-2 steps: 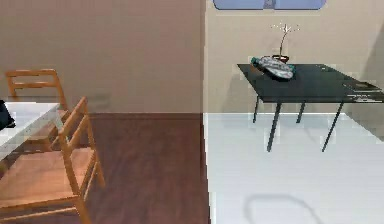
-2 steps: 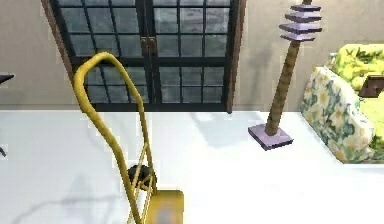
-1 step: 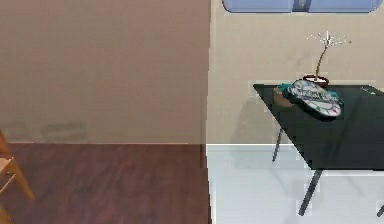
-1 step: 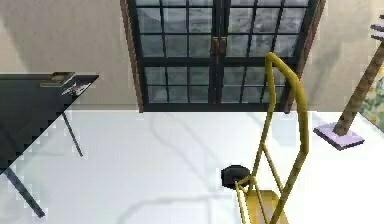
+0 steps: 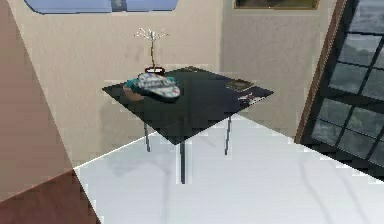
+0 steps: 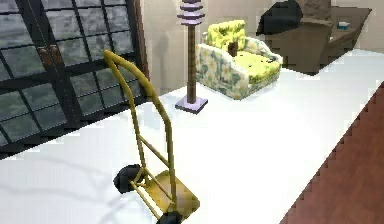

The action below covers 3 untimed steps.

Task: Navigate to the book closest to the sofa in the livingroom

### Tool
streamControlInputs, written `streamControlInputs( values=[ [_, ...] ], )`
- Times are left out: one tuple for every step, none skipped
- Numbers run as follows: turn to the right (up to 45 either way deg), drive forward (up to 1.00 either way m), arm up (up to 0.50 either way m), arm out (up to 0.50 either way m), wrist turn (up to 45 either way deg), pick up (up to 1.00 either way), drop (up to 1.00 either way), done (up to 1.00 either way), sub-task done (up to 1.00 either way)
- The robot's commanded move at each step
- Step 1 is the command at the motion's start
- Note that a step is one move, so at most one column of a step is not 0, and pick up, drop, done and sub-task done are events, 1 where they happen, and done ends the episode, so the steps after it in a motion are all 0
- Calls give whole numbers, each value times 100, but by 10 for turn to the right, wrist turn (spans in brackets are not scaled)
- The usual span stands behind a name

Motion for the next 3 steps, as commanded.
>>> streamControlInputs(
  values=[
    [0,20,0,0,0,0,0,0,0],
    [330,0,0,0,0,0,0,0,0],
    [0,75,0,0,0,0,0,0,0]
  ],
)
